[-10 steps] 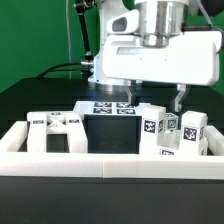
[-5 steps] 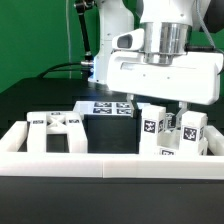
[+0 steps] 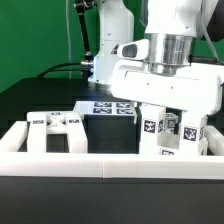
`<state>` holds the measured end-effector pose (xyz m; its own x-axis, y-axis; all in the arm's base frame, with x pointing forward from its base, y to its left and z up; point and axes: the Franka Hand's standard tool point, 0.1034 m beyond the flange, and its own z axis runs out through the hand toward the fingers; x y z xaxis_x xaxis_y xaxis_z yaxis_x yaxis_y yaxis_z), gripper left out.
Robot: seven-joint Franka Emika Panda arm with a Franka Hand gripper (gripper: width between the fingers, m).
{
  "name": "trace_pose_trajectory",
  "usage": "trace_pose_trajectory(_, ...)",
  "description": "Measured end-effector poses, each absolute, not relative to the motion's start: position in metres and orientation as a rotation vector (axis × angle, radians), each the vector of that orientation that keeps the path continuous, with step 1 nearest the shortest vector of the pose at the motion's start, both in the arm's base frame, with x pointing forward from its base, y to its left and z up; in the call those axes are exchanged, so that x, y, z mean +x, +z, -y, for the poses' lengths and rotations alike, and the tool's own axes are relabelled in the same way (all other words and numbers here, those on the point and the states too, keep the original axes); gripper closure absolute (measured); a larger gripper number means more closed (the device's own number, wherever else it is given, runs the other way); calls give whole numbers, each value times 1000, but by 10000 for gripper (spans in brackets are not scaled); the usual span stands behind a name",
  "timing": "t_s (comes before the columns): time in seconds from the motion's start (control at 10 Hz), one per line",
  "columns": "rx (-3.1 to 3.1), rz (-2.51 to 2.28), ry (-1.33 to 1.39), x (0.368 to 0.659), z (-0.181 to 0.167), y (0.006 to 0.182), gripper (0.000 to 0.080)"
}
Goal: Assemble chair
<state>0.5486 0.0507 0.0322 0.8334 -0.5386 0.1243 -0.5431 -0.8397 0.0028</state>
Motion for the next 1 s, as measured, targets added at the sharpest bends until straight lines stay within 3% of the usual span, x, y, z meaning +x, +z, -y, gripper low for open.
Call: trace_pose_trajectory(1.0,2958,862,149,540,-50,17,151)
